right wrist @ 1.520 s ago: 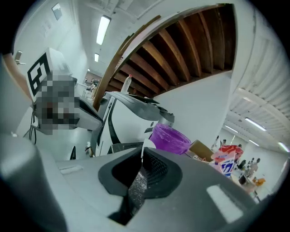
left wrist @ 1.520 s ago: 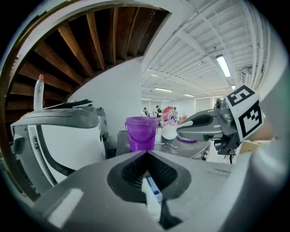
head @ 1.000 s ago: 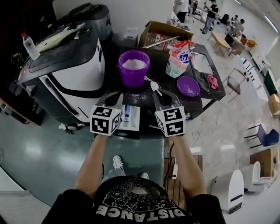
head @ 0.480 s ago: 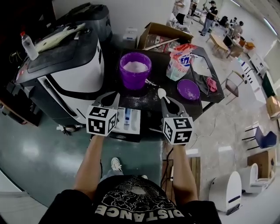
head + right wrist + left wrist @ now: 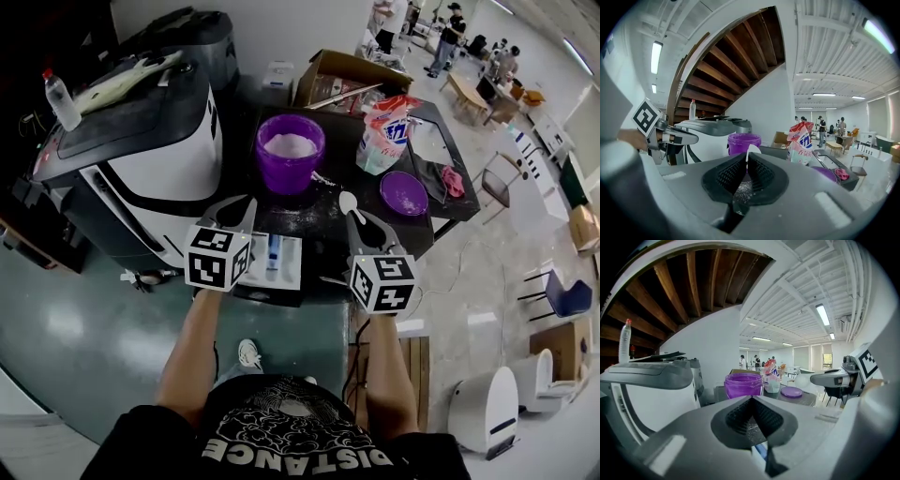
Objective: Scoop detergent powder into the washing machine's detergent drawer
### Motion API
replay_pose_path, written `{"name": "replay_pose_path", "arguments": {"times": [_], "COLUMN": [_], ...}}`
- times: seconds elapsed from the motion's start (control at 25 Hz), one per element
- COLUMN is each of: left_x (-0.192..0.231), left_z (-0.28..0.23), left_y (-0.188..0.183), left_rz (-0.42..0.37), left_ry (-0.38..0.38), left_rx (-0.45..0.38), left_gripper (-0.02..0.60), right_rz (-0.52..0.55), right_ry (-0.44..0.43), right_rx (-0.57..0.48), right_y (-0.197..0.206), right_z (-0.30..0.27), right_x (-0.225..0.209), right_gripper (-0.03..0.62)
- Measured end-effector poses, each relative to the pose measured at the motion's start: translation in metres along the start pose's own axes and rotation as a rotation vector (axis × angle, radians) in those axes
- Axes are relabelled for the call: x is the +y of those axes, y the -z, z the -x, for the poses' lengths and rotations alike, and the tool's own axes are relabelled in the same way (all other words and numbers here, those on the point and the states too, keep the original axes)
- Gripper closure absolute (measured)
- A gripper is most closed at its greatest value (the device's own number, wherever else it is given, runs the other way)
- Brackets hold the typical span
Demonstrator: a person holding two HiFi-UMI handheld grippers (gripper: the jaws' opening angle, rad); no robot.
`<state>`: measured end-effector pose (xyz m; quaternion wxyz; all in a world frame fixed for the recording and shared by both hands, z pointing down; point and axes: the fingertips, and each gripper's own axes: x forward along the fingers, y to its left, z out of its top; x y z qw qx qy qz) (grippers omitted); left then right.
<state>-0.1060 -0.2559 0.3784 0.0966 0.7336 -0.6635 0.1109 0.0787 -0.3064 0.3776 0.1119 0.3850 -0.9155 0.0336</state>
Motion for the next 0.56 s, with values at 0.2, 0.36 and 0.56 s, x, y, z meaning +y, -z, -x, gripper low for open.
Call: {"name": "replay_pose_path", "arguments": {"times": [0.2, 0.36, 0.56], "left_x": [-0.005, -0.009, -0.010], "left_z": [-0.001, 0.000, 0.004], "left_y": [-0.002, -0.001, -0.001], "left_rz": [-0.006, -0.006, -0.005], "left_ry": [0.006, 0.008, 0.001], "left_rx": [-0.001, -0.003, 0.003], "left_gripper": [0.580, 0.580, 0.580], "right_rz": [-0.002, -0.003, -0.008], "right_ry": [0.000, -0.002, 0.000], "right_rx": [0.003, -0.003, -0.006], "right_y": [0.001, -0.001, -0.004], "right_z": [0.004, 0.007, 0.011], "right_x": [-0.001, -0.002, -0.003], "right_gripper": [0.559, 0.559, 0.559]}}
